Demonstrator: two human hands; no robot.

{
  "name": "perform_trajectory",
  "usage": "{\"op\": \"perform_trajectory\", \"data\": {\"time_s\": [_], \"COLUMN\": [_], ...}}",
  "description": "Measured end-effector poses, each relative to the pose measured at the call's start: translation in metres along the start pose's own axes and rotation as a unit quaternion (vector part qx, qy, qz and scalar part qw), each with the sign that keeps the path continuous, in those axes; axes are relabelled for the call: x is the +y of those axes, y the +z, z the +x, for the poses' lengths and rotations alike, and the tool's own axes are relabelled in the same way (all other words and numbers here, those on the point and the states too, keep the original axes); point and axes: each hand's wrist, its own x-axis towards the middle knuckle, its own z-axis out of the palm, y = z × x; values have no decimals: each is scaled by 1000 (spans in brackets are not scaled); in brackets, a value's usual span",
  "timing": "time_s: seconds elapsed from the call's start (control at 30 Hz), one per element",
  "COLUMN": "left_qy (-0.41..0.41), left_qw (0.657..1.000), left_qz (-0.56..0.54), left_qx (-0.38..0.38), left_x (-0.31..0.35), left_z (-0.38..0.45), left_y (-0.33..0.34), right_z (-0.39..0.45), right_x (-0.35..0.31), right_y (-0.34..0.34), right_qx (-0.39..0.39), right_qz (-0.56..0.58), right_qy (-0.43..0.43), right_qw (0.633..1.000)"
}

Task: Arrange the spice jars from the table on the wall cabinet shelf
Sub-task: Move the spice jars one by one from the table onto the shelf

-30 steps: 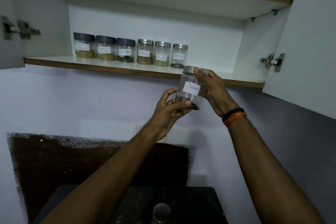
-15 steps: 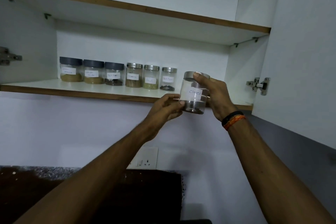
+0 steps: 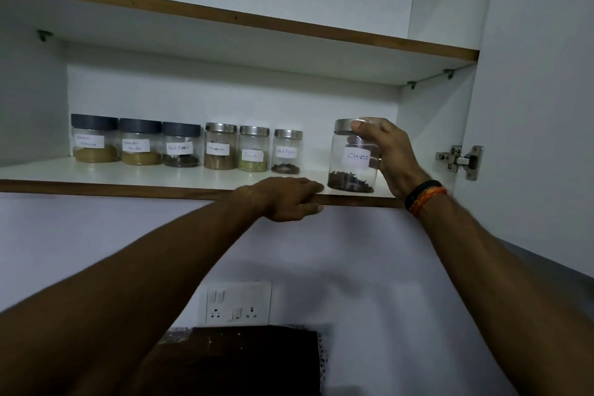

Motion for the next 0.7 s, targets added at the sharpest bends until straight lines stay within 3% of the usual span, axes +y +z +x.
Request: {"op": "perform_trajectory", "data": {"time_s": [0.27,0.7], "left_qy": [69,61], "left_qw": [997,996], "left_qz": [12,-5], "left_qx": [-27,-72], "left_x": [-16,-18], "left_z": [24,37], "left_y": [-1,-3], "right_z": [58,125], "right_x": [27,98], "right_y": [3,18], "right_qx": [-12,-59], "right_qz": [-69,-81], "right_qy": [-7,51], "right_qw": [998,994]}}
